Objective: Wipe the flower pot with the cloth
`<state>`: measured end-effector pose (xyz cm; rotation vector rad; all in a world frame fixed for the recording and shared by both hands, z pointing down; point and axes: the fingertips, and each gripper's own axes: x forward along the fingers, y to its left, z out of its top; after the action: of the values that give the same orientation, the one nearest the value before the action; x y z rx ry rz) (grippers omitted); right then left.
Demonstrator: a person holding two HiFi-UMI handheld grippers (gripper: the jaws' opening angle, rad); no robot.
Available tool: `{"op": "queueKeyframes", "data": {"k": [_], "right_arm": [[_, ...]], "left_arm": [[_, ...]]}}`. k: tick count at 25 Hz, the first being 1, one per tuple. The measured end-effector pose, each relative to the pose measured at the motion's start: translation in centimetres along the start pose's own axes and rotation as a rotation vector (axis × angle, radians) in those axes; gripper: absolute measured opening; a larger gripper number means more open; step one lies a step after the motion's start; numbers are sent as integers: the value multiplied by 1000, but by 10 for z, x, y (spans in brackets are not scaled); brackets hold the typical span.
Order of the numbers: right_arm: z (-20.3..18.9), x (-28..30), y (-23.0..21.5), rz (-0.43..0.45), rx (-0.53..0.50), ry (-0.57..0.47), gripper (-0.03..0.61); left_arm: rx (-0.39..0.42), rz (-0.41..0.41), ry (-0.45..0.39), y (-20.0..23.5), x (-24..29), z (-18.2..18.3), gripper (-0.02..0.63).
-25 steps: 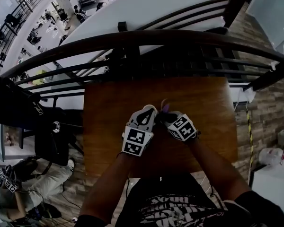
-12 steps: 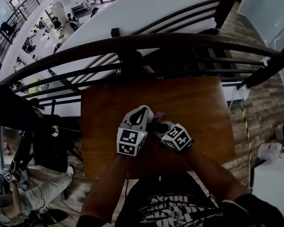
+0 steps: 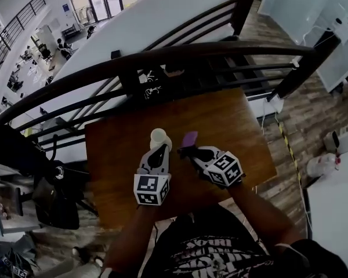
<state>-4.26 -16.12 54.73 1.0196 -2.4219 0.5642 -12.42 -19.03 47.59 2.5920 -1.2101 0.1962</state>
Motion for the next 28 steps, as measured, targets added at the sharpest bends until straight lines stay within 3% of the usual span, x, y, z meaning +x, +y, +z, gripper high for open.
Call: {"op": "queueKeyframes", "data": {"k": [6,14,19,24,28], "right_arm": [[-14,-40,-18,-67,12,-3,60],[-41,-113,-68,-88,21,-28,60],[-78,-180,-111,-63,18,-48,60],[-117,-243,-155,-37,29,-55,60],[-150,-273,-176,-31,46,-45,60]], "left_arm": [[-20,-51,39,-33,7,-26,-2],[-17,-18,77,-97,19,-47,-2],[-44,26,102,-174,48,-74,-2],[-25,21,132,-265,89,-89,-2],[-26,17,162,-314,108,-107,-2]]}}
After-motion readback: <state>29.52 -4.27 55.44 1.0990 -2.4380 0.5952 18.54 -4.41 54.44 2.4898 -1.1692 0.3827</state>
